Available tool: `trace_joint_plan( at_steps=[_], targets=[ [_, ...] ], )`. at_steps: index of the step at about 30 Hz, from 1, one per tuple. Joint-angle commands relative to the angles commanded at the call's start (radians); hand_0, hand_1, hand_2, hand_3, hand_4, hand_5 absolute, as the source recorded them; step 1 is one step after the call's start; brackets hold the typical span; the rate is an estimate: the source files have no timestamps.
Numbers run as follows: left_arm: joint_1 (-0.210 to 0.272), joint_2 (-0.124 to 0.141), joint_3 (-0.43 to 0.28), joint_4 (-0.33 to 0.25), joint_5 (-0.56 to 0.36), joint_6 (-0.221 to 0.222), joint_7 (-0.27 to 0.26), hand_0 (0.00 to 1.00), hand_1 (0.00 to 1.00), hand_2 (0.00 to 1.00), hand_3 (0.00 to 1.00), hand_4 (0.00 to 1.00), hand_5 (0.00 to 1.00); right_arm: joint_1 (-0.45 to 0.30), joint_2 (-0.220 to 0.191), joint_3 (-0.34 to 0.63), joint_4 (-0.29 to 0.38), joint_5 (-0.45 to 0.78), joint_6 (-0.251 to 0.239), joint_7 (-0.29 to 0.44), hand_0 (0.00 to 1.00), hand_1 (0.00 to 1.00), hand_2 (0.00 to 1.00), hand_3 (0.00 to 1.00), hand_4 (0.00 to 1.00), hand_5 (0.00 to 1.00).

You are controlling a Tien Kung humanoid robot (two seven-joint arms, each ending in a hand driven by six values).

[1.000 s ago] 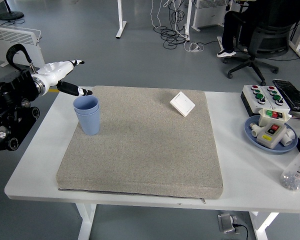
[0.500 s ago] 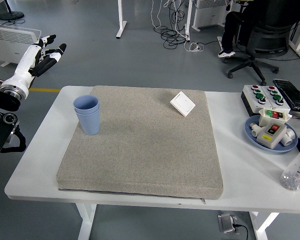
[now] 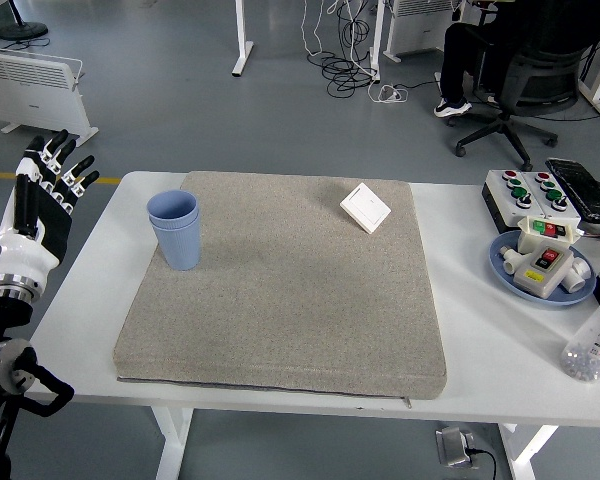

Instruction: Push cup pick cup insert cup

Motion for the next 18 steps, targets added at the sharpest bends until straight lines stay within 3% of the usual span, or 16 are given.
trace_joint_plan(
  at_steps=[1, 4, 7, 18],
  targets=[
    [0.019, -0.009, -0.002, -0.002, -0.013, 0.000, -0.001, 0.853, 0.864, 0.961, 0.904, 0.627, 0.998, 0.000, 0.000, 0.000, 0.000, 0.000, 0.000, 0.000, 0.752, 0.624, 0.624, 0.558, 0.071, 0.451],
    [0.106, -0.089, -0.014, -0.009, -0.011, -0.001, -0.003, 0.853, 0.864, 0.955, 0.898, 0.625, 0.998, -0.005, 0.000, 0.005, 0.000, -0.006, 0.000, -0.001, 0.752, 0.624, 0.622, 0.558, 0.071, 0.450],
    [0.158, -0.135, -0.009, -0.004, -0.019, -0.004, -0.011, 0.853, 0.864, 0.955, 0.898, 0.625, 0.998, -0.008, 0.000, 0.007, 0.000, -0.013, -0.001, -0.003, 0.752, 0.624, 0.622, 0.558, 0.071, 0.450],
    [0.208, -0.140, -0.007, -0.002, -0.011, -0.002, -0.019, 0.853, 0.862, 0.952, 0.889, 0.619, 0.998, -0.017, -0.005, -0.003, 0.000, -0.022, 0.000, -0.012, 0.752, 0.624, 0.621, 0.558, 0.070, 0.448]
  ],
)
